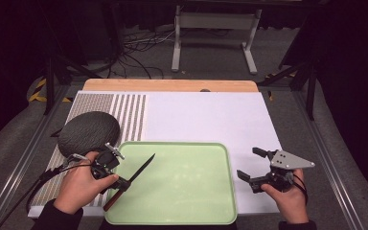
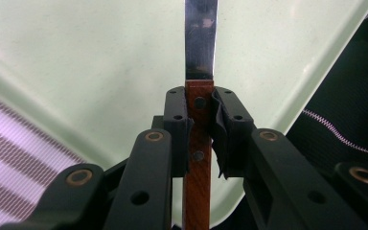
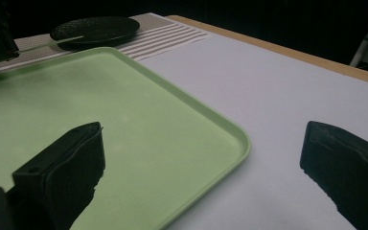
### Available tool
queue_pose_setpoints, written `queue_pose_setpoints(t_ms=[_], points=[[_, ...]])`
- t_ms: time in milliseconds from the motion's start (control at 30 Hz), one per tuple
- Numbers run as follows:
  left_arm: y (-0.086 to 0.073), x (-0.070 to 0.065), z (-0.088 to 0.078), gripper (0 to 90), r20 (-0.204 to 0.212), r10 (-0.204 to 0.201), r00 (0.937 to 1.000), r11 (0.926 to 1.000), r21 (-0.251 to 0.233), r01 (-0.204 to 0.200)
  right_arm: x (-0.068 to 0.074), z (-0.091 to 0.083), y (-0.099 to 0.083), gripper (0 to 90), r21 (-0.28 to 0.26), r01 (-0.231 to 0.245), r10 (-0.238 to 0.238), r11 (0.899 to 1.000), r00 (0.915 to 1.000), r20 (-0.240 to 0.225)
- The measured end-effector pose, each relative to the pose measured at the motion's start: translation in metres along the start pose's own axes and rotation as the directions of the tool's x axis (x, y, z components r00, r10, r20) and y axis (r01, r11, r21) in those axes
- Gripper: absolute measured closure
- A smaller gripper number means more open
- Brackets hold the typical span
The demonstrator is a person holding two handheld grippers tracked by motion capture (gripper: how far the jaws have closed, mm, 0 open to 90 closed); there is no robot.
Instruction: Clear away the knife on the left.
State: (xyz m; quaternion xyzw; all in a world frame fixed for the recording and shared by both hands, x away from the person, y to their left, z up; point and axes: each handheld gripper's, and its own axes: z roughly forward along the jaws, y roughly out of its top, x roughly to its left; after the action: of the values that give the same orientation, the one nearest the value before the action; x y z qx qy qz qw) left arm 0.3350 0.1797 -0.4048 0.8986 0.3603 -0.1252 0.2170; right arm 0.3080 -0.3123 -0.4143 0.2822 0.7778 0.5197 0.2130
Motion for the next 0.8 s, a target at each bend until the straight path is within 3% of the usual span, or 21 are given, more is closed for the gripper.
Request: queue_pose_setpoints(t_ms=[600, 800], points=[[0.006, -0.001, 0.020, 77.6, 0.043, -0.011, 0.9990, 0.9998, 0.015, 0.010, 0.000, 0.001, -0.001, 2.3, 0.009, 0.004, -0.004, 1.000, 1.0000, 0.000], [0.007, 0.000, 0.026, 77.6, 0.038, -0.022, 0.9991, 0.9992, 0.036, 0.020, 0.000, 0.001, -0.001, 2.4, 0.010, 0.005, -0.005, 1.000, 1.0000, -0.003]])
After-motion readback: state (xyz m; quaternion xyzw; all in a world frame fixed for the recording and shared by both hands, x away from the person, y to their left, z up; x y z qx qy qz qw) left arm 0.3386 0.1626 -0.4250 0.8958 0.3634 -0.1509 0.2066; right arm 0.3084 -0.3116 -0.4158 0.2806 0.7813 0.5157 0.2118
